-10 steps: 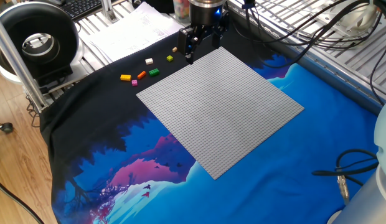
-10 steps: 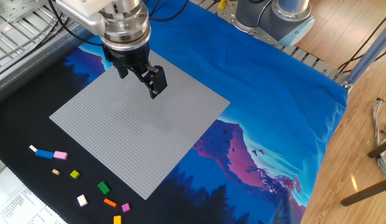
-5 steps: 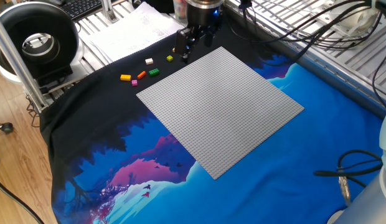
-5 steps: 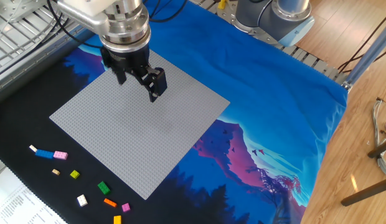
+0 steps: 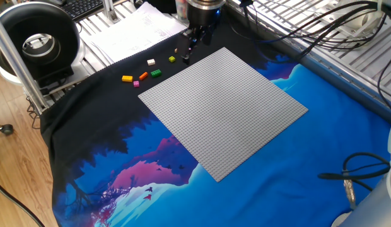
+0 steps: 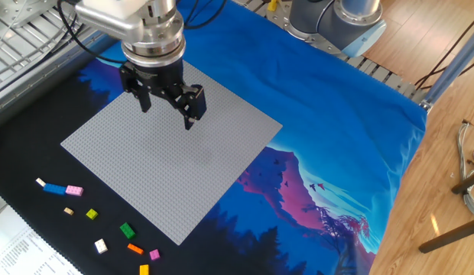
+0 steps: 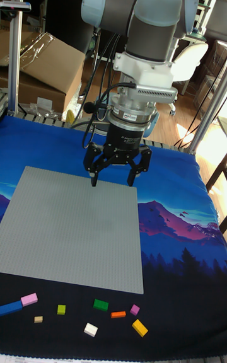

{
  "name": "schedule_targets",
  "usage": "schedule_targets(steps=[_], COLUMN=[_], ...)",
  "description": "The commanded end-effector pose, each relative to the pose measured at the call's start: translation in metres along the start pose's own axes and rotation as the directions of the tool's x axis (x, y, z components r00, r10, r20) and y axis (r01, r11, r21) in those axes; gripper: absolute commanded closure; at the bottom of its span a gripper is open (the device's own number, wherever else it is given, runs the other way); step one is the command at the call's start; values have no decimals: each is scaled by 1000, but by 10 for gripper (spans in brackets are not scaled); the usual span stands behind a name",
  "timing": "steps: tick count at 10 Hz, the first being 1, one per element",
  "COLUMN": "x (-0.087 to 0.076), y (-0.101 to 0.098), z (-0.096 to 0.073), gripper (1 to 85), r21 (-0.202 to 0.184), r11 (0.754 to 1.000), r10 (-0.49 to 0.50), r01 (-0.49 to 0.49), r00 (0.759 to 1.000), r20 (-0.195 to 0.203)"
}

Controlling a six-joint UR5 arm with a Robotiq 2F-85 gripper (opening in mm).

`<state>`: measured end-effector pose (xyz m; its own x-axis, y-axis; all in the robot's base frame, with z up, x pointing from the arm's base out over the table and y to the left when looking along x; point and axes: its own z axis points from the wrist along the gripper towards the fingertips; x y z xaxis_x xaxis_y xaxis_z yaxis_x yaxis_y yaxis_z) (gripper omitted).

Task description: Build with small Lego blocks

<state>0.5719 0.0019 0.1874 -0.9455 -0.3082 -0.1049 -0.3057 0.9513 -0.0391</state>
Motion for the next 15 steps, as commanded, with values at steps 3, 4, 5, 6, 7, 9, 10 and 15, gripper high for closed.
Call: schedule_targets(steps=[3, 4, 5, 6, 7, 9, 10, 15], x=[-4, -9, -11, -11, -17, -17, -19, -19], y=[-46, -54, -61, -66, -78, -85, -78, -62], z=[-1, -2, -2, -2, 0, 6, 10, 13], gripper=[163, 63, 7, 7, 7, 50, 50, 7], r21=[110, 92, 81, 90, 140, 162, 141, 86], r11=[955, 924, 905, 887, 859, 864, 880, 913], r10=[-277, -373, -419, -454, -494, -479, -455, -402], r01=[276, 370, 417, 453, 492, 478, 453, 399], r00=[961, 928, 908, 891, 869, 877, 890, 915], r20=[-10, 10, 9, -6, -23, -30, -15, 20])
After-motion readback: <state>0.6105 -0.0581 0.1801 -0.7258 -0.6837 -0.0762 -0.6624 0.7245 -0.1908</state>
